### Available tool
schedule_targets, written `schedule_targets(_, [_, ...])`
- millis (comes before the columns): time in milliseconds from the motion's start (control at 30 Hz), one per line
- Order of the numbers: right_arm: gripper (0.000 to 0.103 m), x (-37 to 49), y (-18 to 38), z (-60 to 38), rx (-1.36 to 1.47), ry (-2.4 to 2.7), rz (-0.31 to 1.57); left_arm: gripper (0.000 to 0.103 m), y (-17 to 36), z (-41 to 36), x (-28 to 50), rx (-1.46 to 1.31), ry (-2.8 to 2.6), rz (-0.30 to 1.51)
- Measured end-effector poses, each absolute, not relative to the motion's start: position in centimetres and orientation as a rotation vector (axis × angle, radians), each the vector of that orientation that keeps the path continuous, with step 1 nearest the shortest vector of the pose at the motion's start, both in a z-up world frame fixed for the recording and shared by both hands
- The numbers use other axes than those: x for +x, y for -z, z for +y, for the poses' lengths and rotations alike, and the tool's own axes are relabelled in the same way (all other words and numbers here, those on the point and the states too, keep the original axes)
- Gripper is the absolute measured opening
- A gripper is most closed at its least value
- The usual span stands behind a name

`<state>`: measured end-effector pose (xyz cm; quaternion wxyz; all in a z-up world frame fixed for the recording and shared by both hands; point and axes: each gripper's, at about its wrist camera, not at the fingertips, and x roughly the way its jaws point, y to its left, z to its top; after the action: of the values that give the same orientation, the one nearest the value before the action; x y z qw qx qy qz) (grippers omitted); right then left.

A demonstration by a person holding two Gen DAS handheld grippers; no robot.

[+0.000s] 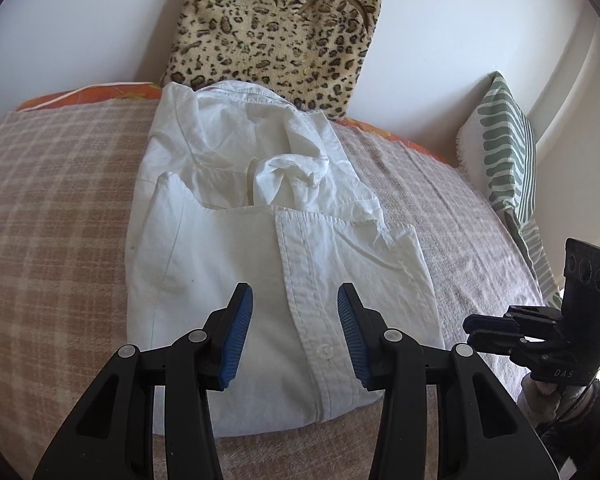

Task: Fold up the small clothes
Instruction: 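Move both grippers to the collar end of the folded white shirt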

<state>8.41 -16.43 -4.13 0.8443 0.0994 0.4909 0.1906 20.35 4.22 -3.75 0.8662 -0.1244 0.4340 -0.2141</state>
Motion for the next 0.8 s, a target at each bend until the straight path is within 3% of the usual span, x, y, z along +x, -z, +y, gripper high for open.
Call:
schedule_targets(33, [0.033,8.4,3.2,-16.1,0.184,-0.395,0.991,0.043,3.3,4.3,19.8,-0.24,0.45,0.889])
schedule_targets(67, [0.033,8.8,2.5,-15.4,0.15,-0.39,0.958,0.043,3.1,4.2,19.3,-0.215,0.449,0.873])
schedule_targets(333, [0.032,12.6,5.6,-12.1,-0.092,-0.322,0.98,0.043,5.6,4.8,18.3,-0.106,0.342,0.942])
schedule_targets(800, [0.029,15.3,7.9,-13.0,-0.099,-0.221,1.038,0.043,5.7,7.4,19.8,-0.098,0.247,0.945])
